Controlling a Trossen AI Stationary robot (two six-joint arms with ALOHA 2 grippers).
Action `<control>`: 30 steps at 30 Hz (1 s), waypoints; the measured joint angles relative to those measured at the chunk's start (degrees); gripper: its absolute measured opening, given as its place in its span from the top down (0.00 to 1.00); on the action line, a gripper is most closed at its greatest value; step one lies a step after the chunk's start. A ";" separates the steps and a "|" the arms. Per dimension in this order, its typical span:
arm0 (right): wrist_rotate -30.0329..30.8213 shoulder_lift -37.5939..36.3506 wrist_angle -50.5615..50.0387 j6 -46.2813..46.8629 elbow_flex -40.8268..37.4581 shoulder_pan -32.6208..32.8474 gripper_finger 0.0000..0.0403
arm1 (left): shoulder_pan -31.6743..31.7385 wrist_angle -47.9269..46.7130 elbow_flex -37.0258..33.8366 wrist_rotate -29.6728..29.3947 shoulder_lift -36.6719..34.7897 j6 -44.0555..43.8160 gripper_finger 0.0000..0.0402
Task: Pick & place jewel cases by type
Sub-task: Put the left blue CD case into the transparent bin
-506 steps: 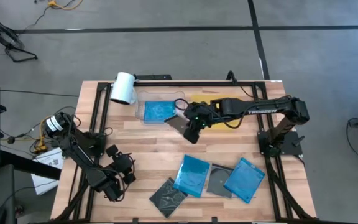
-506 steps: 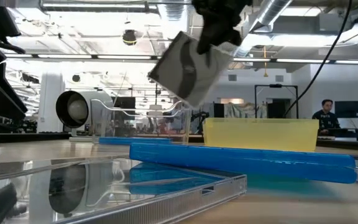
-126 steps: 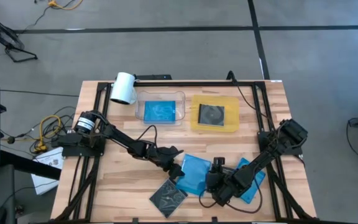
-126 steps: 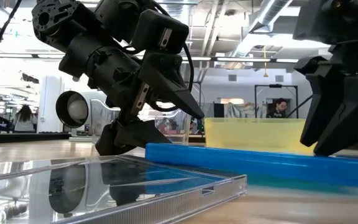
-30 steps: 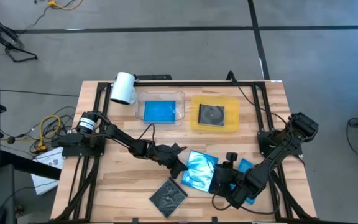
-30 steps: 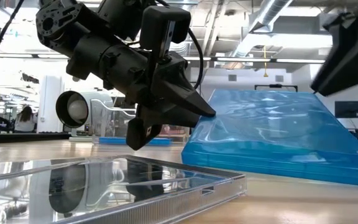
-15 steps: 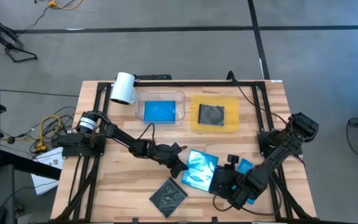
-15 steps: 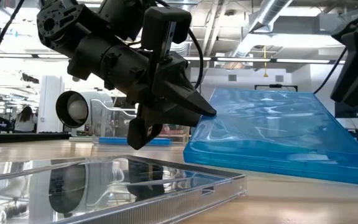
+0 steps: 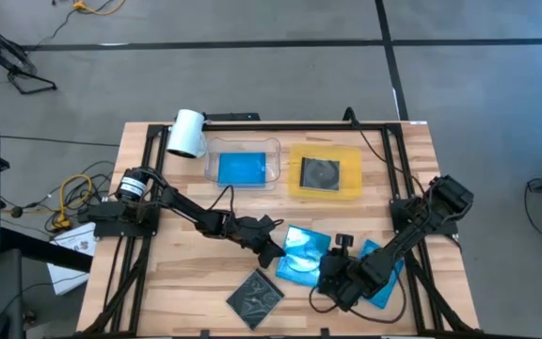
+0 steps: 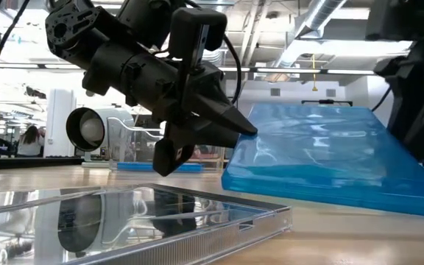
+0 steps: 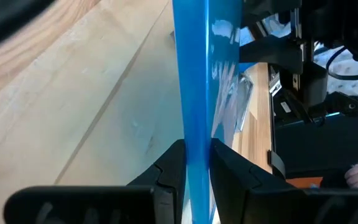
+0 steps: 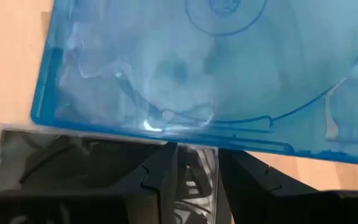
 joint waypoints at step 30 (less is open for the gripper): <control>1.65 0.13 0.83 -1.35 -0.02 -0.79 0.72 | 0.00 4.44 0.01 0.16 0.00 1.01 0.80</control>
